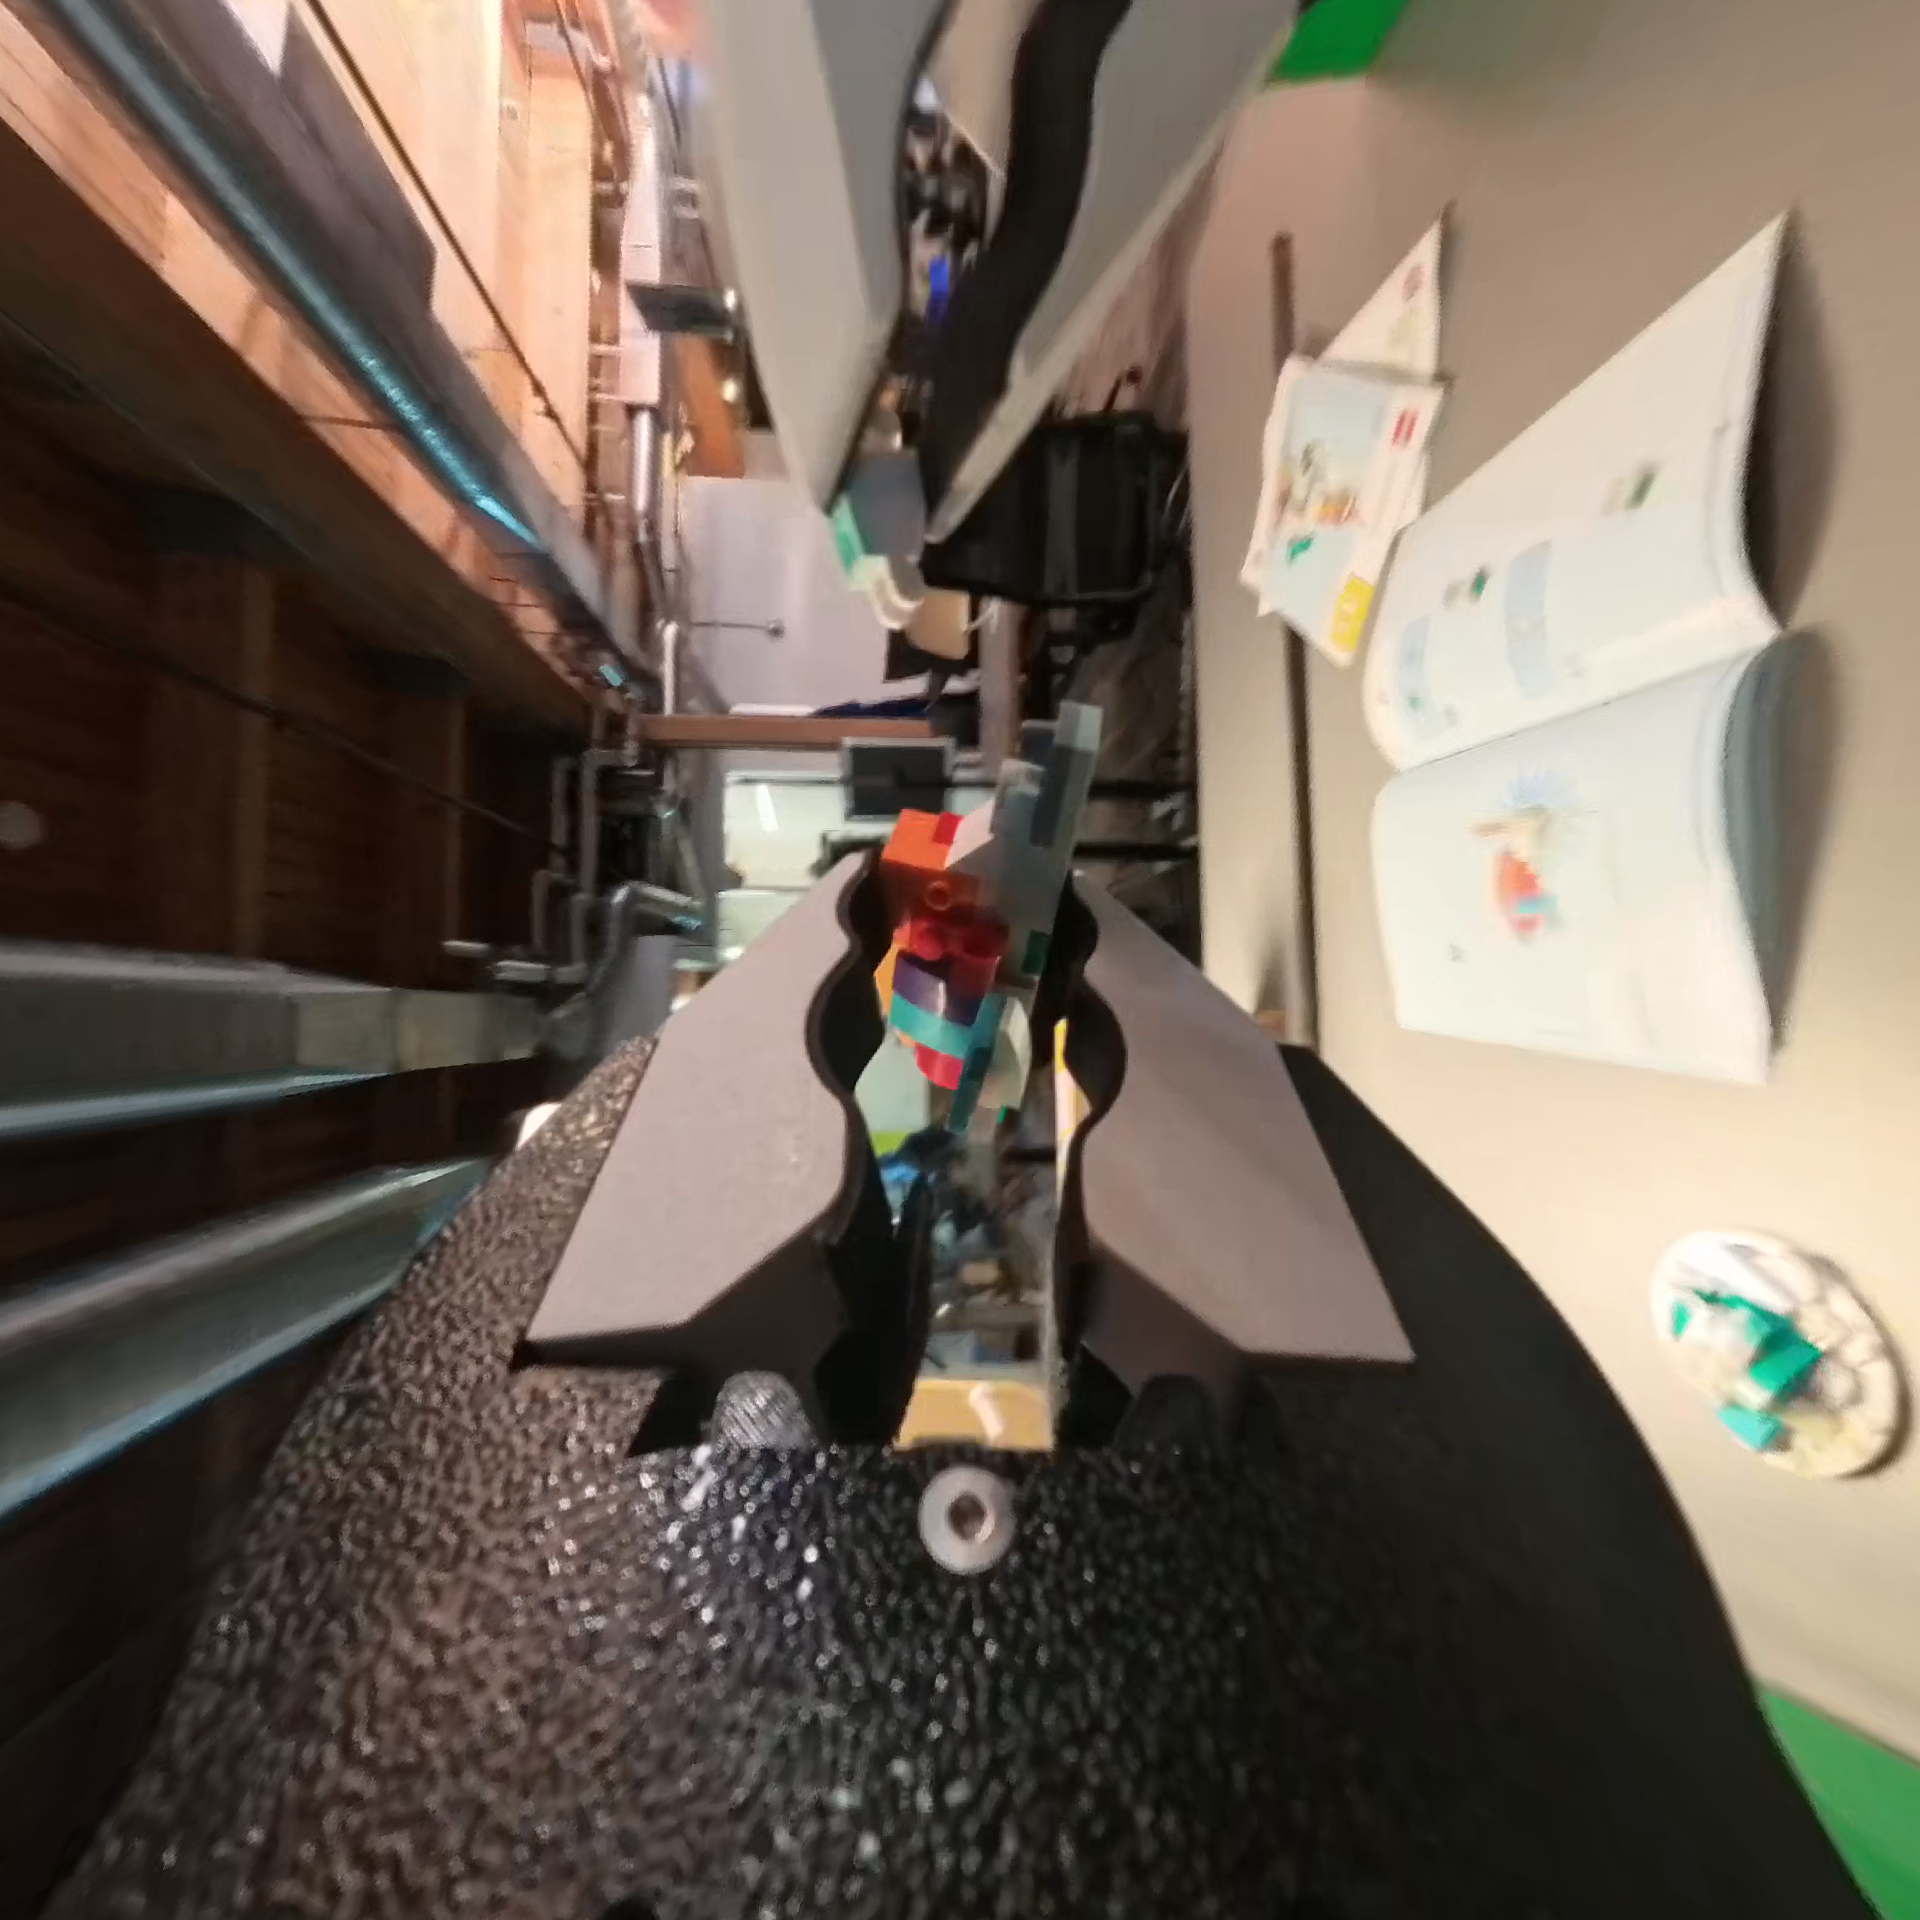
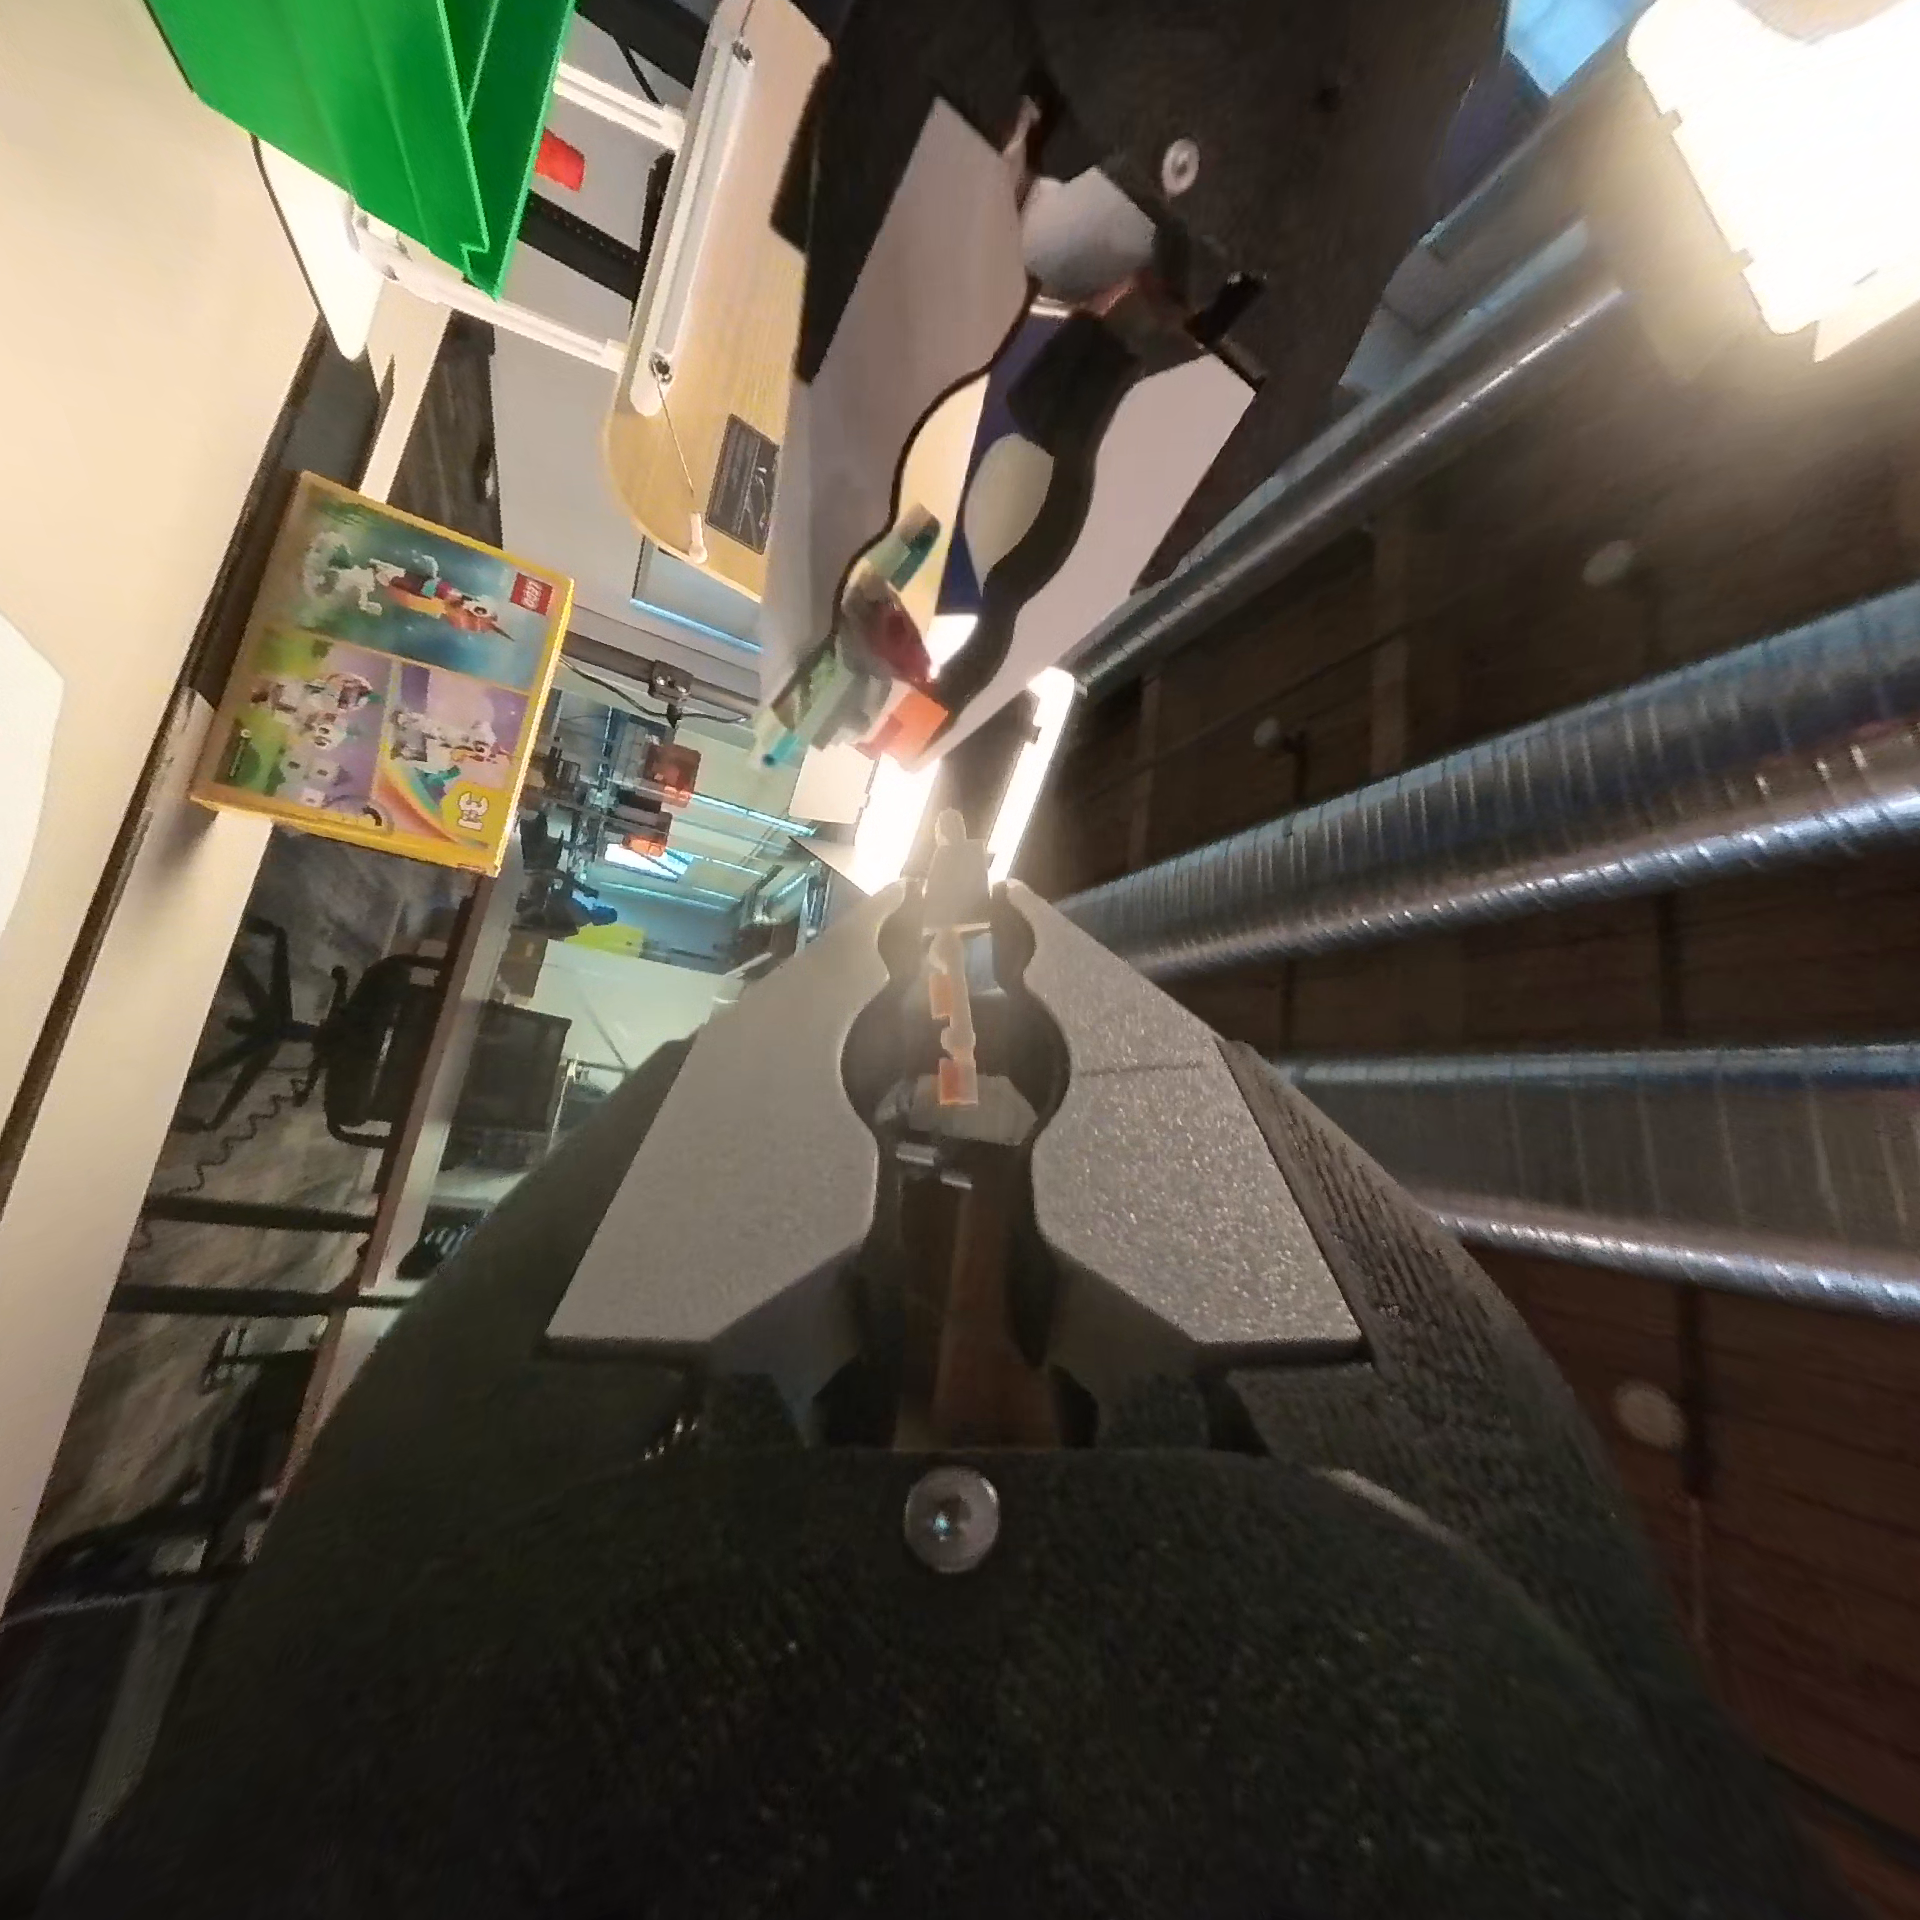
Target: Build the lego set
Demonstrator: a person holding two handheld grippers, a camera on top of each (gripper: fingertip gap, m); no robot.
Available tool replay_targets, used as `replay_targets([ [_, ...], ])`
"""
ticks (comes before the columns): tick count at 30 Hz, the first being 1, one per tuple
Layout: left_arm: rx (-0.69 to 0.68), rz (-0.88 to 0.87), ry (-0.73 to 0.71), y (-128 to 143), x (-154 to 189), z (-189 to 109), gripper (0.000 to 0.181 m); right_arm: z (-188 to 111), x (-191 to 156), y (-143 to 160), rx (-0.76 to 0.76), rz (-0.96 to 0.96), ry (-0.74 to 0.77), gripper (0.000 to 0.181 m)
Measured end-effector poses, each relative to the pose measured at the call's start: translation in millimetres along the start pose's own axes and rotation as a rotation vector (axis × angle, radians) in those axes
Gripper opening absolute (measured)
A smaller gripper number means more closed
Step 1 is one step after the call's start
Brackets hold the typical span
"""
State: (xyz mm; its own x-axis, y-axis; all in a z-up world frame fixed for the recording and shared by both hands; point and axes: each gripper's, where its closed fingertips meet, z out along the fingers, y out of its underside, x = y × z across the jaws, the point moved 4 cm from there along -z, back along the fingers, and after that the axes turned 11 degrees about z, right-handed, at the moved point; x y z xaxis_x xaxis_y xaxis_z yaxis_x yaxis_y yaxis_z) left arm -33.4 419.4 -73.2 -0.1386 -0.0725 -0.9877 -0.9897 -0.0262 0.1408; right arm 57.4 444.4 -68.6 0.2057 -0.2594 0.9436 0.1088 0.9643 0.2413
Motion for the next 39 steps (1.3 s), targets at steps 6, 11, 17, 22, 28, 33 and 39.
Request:
replay_targets([
  [6, 0.066, -0.059, -0.032, -2, -7, -8, 0.029, -3, 2, -1, 0.023, -0.001, 0.009, 0.011],
  [11, 0.087, -0.058, -0.036, -8, -10, -11, 0.029, -4, 3, -6, 0.04, -0.011, 0.02, 0.012],
  [17, 0.026, -0.003, -0.099, -4, -15, -12, 0.029, -2, 1, -5, 0.023, 0.022, -0.003, 0.012],
  [22, -0.183, 0.202, -0.251, 4, -14, -8, 0.029, 0, -8, -2, -0.035, 0.216, -0.039, 0.011],
  [28, -0.303, 0.404, -0.123, -1, 51, 10, 0.029, -14, -79, 4, -0.049, 0.467, -0.22, 0.011],
  [33, -0.258, 0.249, 0.236, -24, 136, 15, 0.029, -40, -158, 6, -0.032, 0.63, -0.45, 0.011],
  [39, -0.313, 0.064, 0.395, -48, 187, 9, 0.029, -58, -188, 1, 0.076, 0.506, -0.328, 0.011],
])
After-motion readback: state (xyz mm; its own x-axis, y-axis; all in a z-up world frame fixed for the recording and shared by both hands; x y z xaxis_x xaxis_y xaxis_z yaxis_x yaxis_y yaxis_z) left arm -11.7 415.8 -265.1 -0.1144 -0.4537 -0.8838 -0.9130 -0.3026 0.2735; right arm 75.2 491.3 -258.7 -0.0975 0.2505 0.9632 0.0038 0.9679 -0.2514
